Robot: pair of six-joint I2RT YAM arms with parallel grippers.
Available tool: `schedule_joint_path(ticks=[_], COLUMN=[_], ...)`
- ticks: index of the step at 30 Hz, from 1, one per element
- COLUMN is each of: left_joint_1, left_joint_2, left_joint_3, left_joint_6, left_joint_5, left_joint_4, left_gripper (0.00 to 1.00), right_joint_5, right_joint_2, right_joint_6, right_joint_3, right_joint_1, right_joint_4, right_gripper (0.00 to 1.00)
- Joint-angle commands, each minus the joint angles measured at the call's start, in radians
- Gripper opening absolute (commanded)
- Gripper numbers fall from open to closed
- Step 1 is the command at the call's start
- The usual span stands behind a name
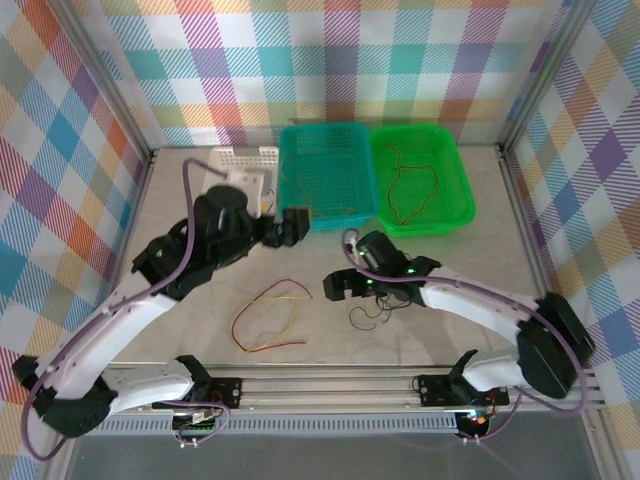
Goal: Untangle the cables
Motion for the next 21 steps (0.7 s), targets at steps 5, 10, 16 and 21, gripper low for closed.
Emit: schedule_joint_path(ticks=[5,10,16,21], left_joint_1=[0.003,0.005,0.004,0.003], left_joint_2=[-0.342,-0.483,-0.549,-0.57], left_joint_3=[-0.246,-0.291,-0.334,-0.346], left_joint_6=[-0.1,-0.121,-0.131,-0.129], left_joint_5=[-0.168,-0.203,-0.216,-0.224], left_joint_4=[-0.208,-0.328,-0.396,-0.41], left_gripper=[0.97,0.97,0.97,0.97], right_joint_5=[-0.092,-0.111,-0.104,-0.065], right_joint_2=[0.268,0.344,0.389,0.362], right_joint_6=[0.055,0.067,0.065,0.069], right_joint_3=[0.119,0.145,0.184,0.197], right_joint_1=[0.071,0.088,0.122,0.139], right_joint_4=[0.288,0.329,0.275,0.2], right_gripper=[0.93,0.83,0.58,0.52])
